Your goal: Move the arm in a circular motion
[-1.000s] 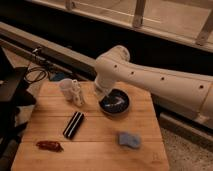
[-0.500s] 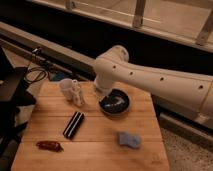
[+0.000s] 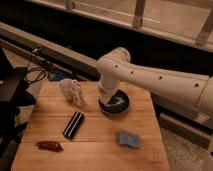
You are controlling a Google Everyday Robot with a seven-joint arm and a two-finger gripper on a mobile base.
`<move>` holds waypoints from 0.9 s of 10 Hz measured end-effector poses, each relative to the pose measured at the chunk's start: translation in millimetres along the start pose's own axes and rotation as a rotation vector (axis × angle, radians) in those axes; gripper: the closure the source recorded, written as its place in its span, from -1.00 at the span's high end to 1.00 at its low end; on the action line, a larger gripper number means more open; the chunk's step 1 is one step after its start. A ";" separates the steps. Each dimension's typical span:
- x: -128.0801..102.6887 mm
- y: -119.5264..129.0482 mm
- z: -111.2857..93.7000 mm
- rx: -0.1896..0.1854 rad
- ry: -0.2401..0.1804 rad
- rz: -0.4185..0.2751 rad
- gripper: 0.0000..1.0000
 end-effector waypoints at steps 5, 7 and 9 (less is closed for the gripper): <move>81.5 -89.9 6.3 0.017 0.053 0.333 -0.90; 82.7 -113.3 -2.9 0.051 0.021 0.333 -0.90; 65.6 -131.1 -17.0 0.092 -0.027 0.295 -0.90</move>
